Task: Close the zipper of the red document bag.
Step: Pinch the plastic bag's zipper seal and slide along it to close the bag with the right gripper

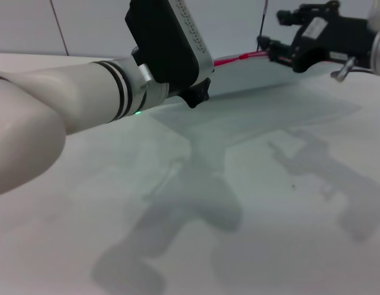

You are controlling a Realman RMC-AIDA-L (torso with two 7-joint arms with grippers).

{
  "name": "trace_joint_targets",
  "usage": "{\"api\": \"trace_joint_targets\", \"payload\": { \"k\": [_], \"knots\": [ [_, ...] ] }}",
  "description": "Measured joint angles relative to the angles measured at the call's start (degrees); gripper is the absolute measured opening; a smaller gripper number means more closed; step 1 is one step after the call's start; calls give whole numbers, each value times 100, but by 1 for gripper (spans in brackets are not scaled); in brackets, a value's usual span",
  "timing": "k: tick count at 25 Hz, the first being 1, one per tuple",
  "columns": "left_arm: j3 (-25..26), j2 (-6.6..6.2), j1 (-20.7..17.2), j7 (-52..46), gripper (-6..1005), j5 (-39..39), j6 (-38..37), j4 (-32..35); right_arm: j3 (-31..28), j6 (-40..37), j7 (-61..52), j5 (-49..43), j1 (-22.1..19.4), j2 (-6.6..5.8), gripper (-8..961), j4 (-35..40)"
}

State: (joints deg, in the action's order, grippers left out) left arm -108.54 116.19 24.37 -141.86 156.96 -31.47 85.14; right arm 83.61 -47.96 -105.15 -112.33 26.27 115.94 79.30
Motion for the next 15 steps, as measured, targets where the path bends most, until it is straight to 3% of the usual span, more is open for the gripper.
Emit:
{"api": "trace_joint_targets", "payload": {
  "k": [6, 15],
  "knots": [
    [0, 0, 13, 0, 56, 1, -32, 70, 403, 83, 812, -49, -32, 14, 518, 57],
    [-30, -7, 29, 1, 56, 1, -67, 171, 843, 628, 1021, -469, 6, 16, 517, -37]
  ]
}}
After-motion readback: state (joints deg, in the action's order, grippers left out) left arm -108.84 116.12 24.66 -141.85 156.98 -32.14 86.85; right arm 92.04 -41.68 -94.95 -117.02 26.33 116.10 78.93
